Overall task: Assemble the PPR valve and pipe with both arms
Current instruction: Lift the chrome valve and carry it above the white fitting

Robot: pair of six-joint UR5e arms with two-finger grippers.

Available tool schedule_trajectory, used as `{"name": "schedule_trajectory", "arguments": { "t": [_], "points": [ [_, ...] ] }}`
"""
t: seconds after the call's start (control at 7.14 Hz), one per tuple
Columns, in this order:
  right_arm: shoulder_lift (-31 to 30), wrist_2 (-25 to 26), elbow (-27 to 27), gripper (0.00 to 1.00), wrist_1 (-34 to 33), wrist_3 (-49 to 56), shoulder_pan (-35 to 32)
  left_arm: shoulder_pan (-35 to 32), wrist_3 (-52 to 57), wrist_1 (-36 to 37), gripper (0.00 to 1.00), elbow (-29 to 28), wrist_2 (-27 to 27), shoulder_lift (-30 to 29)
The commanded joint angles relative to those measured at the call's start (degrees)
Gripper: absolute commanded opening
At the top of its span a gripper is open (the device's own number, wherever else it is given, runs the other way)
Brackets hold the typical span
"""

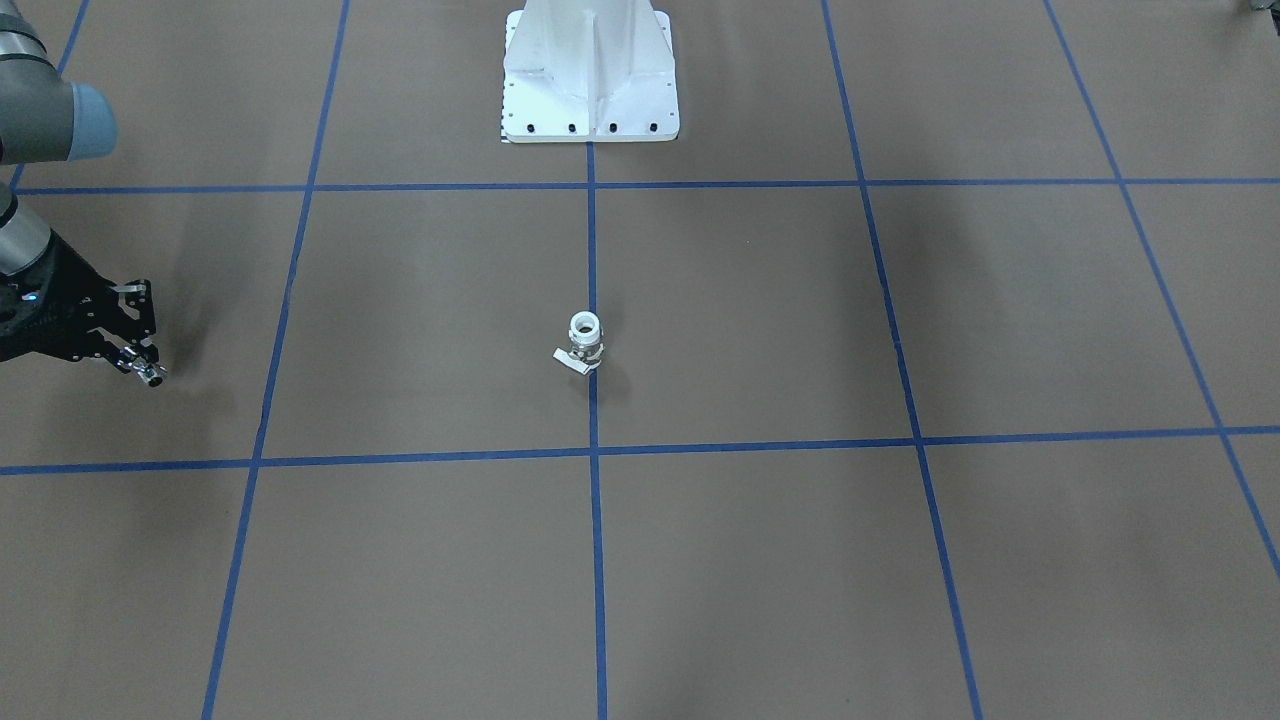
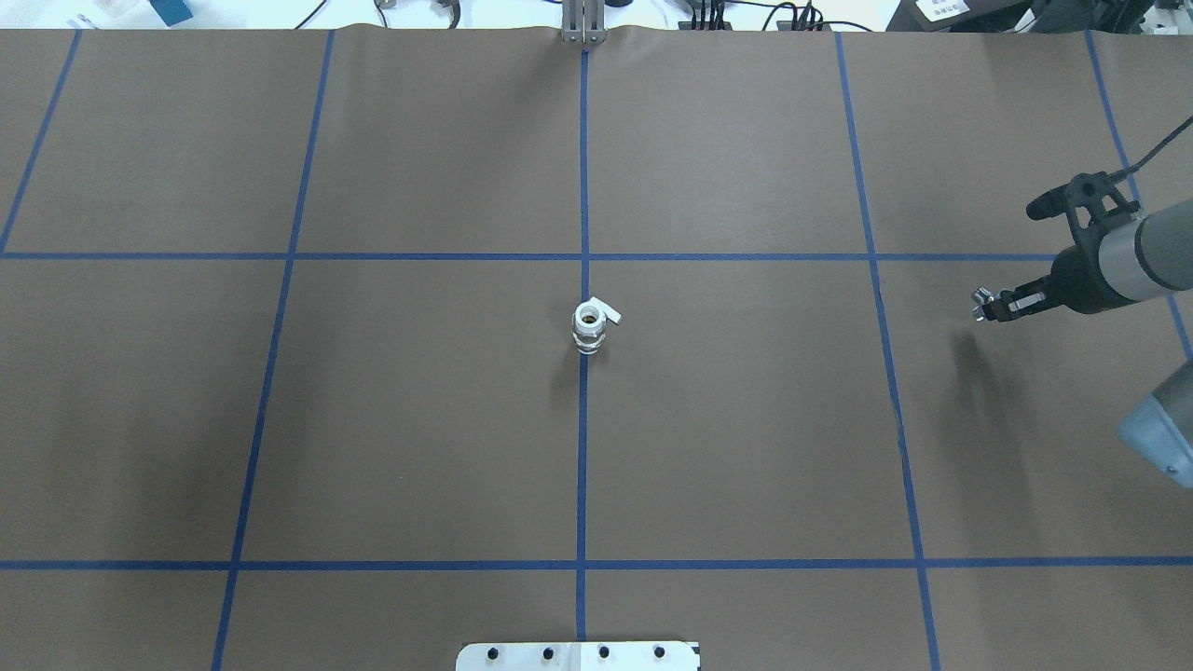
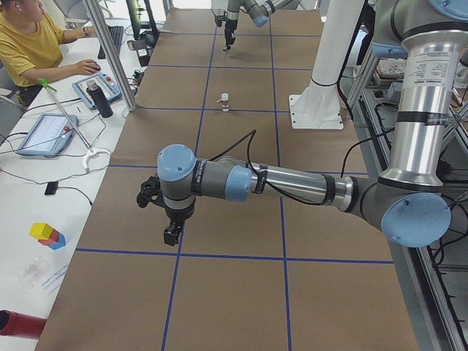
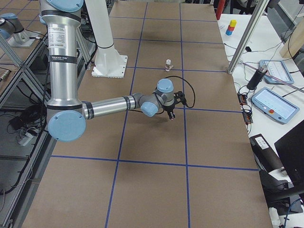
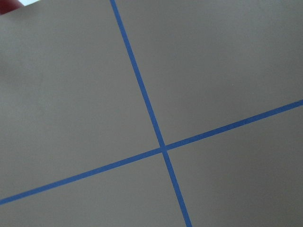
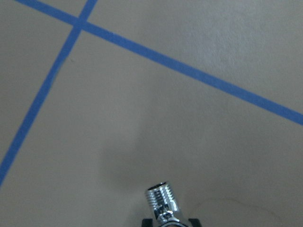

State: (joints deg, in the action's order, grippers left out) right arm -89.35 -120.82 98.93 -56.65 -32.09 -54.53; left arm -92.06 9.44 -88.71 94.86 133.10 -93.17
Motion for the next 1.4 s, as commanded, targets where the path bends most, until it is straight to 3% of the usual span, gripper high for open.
{"name": "schedule_trajectory", "arguments": {
  "t": [0.0, 0.14, 0.28, 0.42, 0.7, 0.84, 1.26],
  "points": [
    [7.4, -0.2, 8.1, 0.00, -15.4, -5.7, -0.1, 0.0, -0.8, 0.7, 1.00, 0.8, 0.2, 2.9],
    [14.5, 0.0, 8.9, 0.00, -23.3, -12.8, 0.6, 0.0, -0.8, 0.5, 1.00, 0.8, 0.2, 2.9],
    [20.7, 1.9, 8.6, 0.00, -27.8, -20.0, 5.4, 0.0, -0.7, 0.4, 1.00, 1.0, 0.2, 2.8],
    [26.6, 7.5, 8.1, 0.00, -32.7, -27.3, 10.4, 0.0, -0.6, 0.2, 1.00, 1.3, 0.2, 2.8],
    [37.0, 11.0, 7.3, 0.00, -44.6, -38.3, 15.4, 0.0, -0.6, 0.2, 1.00, 1.5, 0.3, 2.8],
    [38.8, 16.0, 6.6, 0.00, -44.6, -47.0, 18.5, 0.0, -0.5, 0.1, 1.00, 1.5, 0.2, 2.8],
    [48.3, 20.5, -0.4, 0.00, -44.7, -56.6, 23.5, 0.0, -0.5, -0.1, 1.00, 1.6, 0.3, 2.8]
  ]
}}
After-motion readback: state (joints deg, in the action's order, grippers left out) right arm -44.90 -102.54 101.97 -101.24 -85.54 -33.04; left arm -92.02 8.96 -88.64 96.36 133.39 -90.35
